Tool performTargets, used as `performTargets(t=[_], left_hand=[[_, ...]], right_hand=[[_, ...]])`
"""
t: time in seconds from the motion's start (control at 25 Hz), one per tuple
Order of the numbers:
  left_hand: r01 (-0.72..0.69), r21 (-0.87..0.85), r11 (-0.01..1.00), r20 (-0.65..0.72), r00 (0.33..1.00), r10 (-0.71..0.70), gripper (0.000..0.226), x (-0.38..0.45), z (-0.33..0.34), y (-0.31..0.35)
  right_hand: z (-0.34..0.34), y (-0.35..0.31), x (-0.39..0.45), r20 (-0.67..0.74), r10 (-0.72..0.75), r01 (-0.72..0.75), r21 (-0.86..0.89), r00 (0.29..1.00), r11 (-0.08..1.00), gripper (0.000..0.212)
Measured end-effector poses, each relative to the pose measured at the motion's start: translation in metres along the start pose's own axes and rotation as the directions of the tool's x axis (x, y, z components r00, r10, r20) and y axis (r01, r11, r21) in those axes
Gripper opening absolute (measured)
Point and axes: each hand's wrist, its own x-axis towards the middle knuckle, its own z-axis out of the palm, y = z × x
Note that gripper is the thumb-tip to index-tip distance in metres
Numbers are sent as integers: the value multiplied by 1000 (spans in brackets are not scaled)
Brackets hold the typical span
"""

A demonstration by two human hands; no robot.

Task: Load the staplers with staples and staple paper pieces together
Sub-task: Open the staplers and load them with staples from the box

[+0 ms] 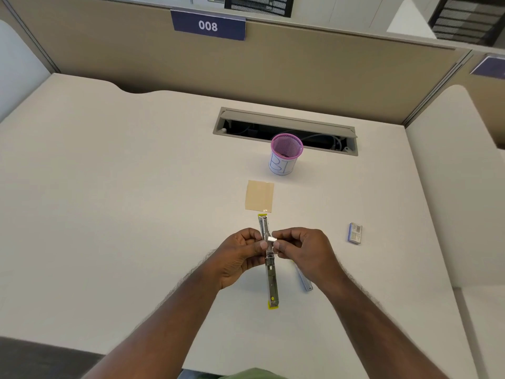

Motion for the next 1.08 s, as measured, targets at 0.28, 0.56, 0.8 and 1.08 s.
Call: performTargets(t=[0.28,0.56,0.8,1.08], left_hand=[[-8,0,1000,45,999,8,16,0,5,1],[-20,-3,1000,87,996,20,15,2,5,0],[-30,-12,999,85,996,31,7,0,5,1],[-52,-15,999,84,995,54,9,-3,9,3]], right_hand=[[-6,-13,-6,-21,-124,107,-367,992,924,10],[-8,-28,-5,15,-148,134,-526,989,840,7],[-10,-30,-4,123,-246,267,-633,961,727,8],[-10,-30,-9,145,-302,322,-645,942,693,9]])
